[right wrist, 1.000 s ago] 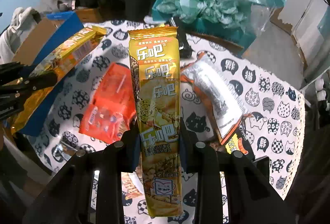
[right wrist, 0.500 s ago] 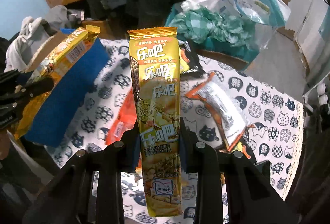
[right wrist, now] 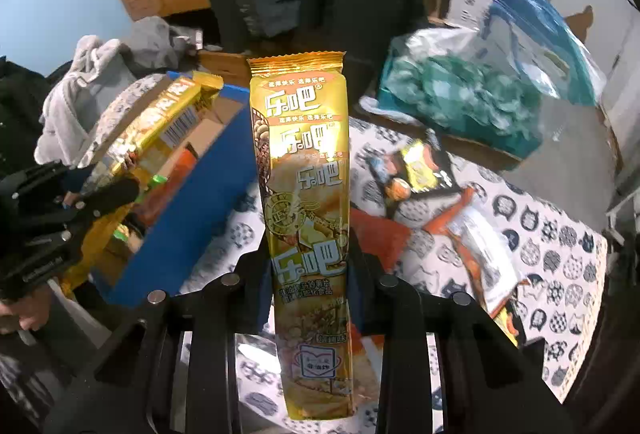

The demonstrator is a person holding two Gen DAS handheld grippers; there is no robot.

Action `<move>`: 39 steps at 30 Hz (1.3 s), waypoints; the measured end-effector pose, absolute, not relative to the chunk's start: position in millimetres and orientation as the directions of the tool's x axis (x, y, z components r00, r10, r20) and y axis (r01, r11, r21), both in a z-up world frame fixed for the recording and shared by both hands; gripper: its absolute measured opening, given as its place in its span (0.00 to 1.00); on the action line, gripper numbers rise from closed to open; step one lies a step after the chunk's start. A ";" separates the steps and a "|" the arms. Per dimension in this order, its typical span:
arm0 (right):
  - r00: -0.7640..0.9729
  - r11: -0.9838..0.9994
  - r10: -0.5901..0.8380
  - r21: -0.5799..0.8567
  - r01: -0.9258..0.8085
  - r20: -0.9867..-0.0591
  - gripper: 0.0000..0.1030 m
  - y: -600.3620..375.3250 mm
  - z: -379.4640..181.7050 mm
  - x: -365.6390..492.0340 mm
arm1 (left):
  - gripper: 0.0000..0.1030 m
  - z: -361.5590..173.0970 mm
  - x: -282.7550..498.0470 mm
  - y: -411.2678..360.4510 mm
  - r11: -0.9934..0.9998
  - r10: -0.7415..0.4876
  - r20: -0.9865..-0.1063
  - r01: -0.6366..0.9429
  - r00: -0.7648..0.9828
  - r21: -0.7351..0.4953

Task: Organize snacks
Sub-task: 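Carry both yellow packets into the box and open both tools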

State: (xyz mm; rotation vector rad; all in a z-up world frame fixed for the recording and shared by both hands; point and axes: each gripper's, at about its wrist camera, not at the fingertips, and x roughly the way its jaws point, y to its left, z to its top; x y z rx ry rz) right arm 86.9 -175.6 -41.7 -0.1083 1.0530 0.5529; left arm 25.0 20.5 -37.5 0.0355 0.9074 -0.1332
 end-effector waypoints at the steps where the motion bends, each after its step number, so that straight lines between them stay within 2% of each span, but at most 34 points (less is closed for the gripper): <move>1: 0.371 0.856 0.386 0.177 -0.486 -0.845 0.28 -170.3 -39.9 87.9 | 0.30 -37.0 24.2 24.5 0.992 -0.096 -0.786 0.126 0.611 -0.024; 24: 0.267 0.750 0.495 0.251 -0.612 -0.827 0.28 -27.2 -17.9 103.3 | 0.30 -57.3 3.9 134.5 0.998 0.032 -0.789 -0.067 0.613 -0.012; 39: 0.160 0.714 0.511 0.313 -0.627 -0.844 0.28 50.2 -41.8 112.8 | 0.30 -91.4 10.4 185.7 0.980 0.048 -0.835 -0.186 0.548 -0.065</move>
